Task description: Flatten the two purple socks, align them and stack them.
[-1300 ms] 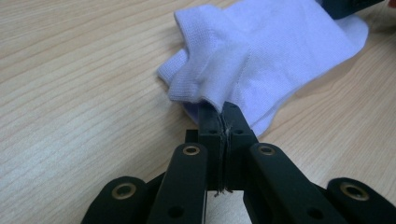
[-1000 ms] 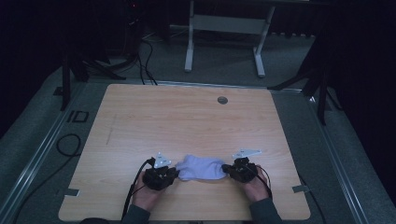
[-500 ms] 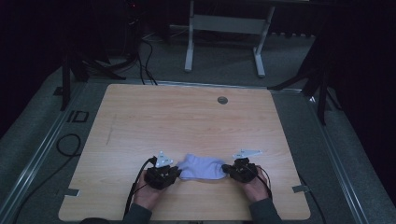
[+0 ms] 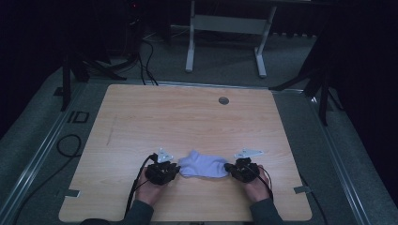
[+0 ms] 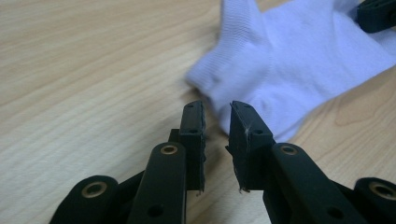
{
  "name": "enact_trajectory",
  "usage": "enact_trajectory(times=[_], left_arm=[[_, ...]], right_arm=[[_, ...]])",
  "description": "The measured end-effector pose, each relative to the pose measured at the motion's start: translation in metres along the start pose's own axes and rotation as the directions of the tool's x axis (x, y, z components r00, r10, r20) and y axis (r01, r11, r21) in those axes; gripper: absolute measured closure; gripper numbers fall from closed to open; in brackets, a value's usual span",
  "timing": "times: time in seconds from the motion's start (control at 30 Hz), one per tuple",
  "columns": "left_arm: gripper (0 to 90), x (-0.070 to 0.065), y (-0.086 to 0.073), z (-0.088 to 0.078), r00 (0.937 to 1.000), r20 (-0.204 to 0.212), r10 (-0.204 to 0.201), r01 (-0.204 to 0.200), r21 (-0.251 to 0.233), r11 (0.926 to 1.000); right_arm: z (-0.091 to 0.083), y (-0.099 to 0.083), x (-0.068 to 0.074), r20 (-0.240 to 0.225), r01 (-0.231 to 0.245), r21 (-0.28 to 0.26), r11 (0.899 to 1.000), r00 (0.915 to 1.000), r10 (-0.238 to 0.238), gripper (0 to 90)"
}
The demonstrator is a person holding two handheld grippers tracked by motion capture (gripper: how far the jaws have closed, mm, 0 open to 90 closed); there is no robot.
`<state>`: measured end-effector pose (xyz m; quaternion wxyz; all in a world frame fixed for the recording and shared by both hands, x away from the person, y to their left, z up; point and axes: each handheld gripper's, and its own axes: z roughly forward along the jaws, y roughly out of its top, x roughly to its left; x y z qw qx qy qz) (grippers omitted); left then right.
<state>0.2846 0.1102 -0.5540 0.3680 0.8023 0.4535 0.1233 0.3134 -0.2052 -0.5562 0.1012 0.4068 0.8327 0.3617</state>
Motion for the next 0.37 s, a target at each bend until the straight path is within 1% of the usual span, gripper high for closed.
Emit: enact_trajectory(times=[0.2,0.23,0.27,0.37], left_arm=[[75.0,0.009,0.0,-0.004,0.9996,-0.02,-0.018,0.018,-0.011,0.9998],[74.9,0.009,0.0,-0.004,0.9995,-0.022,-0.024,0.024,-0.013,0.9996],[74.6,0.011,0.0,-0.005,0.9994,-0.025,-0.022,0.022,-0.012,0.9997],[74.3,0.014,0.0,-0.004,0.9989,-0.039,-0.027,0.026,-0.011,0.9996]], right_arm=[[-0.005,-0.002,-0.008,0.045,-0.044,-0.016,0.999,0.998,0.044,88.2],[-0.007,-0.002,-0.01,0.05,-0.049,-0.024,0.999,0.9975,0.05,88.3],[-0.009,-0.002,-0.011,0.056,-0.056,-0.036,0.998,0.9968,0.058,88.4],[-0.019,-0.001,-0.014,0.081,-0.065,-0.086,0.994,0.9941,0.072,88.4]])
